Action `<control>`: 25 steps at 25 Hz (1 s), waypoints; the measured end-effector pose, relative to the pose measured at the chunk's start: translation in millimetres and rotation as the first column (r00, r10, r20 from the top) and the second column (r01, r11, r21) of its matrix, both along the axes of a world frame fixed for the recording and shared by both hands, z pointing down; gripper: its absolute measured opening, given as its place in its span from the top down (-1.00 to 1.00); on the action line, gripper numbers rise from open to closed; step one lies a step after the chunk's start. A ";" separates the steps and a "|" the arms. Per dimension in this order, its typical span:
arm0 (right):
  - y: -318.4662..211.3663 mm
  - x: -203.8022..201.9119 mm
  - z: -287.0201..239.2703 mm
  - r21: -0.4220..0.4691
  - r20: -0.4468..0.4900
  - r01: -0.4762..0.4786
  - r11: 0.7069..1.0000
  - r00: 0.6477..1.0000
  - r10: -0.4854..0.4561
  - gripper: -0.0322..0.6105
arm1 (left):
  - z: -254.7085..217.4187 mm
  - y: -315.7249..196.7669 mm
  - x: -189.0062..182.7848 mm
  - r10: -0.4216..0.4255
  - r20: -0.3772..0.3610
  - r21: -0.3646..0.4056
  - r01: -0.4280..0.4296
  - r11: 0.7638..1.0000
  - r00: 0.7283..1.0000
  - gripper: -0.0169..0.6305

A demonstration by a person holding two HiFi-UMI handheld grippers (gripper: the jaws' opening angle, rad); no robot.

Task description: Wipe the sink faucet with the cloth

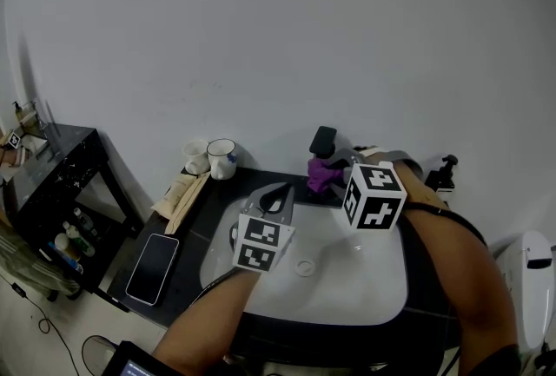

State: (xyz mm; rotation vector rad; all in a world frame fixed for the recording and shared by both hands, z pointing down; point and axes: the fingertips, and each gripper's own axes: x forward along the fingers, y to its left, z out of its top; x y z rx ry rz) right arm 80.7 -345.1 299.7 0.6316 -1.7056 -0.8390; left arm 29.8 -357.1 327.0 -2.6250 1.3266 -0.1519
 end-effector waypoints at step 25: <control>83.1 -4.6 58.4 0.021 0.149 -0.026 0.999 0.989 0.022 0.70 | 0.4 -8.6 -26.4 -0.079 -0.013 -0.008 0.079 0.997 0.997 0.90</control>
